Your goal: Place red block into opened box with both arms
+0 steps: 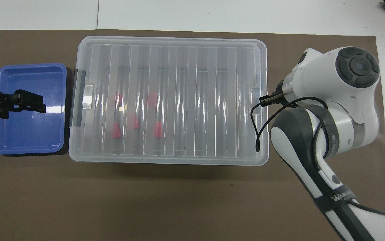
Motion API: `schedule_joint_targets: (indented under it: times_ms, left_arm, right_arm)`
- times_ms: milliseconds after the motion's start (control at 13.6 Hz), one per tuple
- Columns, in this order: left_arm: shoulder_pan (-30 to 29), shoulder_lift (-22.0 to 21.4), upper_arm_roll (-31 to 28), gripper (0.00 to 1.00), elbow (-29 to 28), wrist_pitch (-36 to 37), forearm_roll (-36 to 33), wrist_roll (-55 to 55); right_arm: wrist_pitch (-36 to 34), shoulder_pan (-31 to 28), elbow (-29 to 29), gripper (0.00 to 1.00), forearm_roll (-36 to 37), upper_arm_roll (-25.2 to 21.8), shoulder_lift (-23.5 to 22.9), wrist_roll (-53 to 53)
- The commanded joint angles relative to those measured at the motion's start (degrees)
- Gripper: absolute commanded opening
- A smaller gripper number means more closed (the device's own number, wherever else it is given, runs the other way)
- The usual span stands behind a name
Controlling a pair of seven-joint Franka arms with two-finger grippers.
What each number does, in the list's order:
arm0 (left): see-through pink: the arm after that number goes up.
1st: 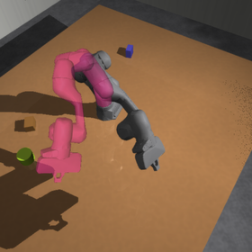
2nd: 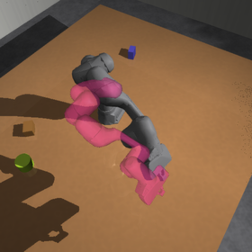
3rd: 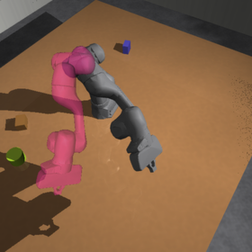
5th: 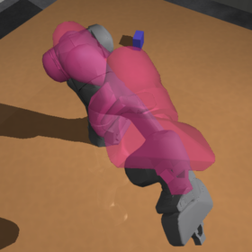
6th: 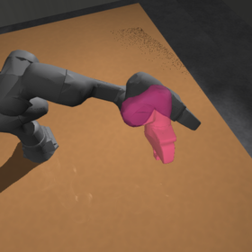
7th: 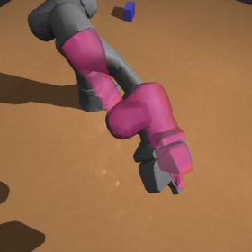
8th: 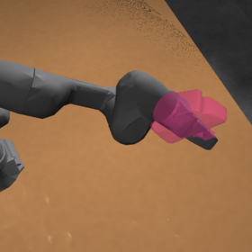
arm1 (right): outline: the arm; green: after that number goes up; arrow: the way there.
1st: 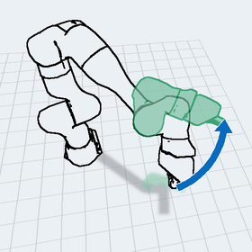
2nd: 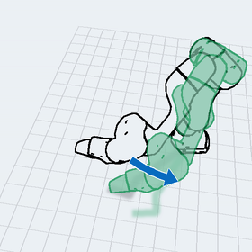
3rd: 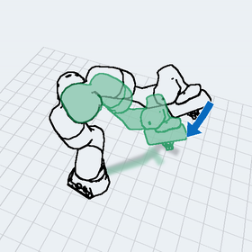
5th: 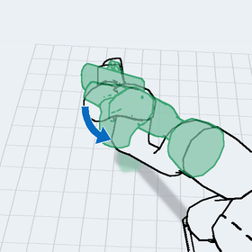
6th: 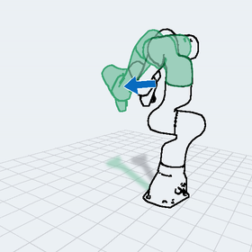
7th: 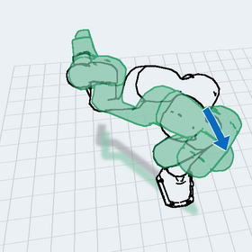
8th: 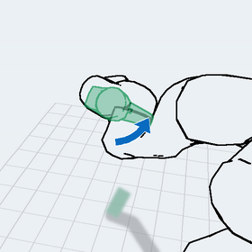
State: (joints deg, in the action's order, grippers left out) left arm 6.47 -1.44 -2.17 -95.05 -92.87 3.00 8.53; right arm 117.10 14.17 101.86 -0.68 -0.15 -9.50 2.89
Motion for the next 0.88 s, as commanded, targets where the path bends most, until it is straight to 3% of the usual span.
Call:
schedule_joint_targets:
  times_ms: [0,514,661,734,807]
  left_arm:
    - [-0.5,0.0,1.6,1.00,-0.5,-1.0,0.8,0.0]
    - [-1.2,-0.9,2.3,1.00,-0.7,-1.4,0.8,-0.1]
    - [-3.6,-1.0,4.9,1.00,-0.7,-1.4,0.8,-0.1]
    - [-6.3,-1.0,7.5,1.00,-0.7,-1.4,0.8,0.0]
    - [-8.0,-1.0,9.4,1.00,-0.7,-1.4,0.8,0.0]
  right_arm:
    - [-1.0,0.0,0.1,0.00,-0.9,0.1,0.8,-0.7]
    - [-5.7,-2.8,0.1,0.00,-0.5,-0.5,4.5,-10.4]
    - [-8.0,-5.1,0.0,0.03,-0.1,-0.5,6.1,-11.2]
    - [-8.6,-6.5,0.0,0.46,-0.1,-0.5,7.0,-11.2]
    - [-8.7,-7.3,-0.2,0.51,0.2,-0.6,7.6,-11.0]
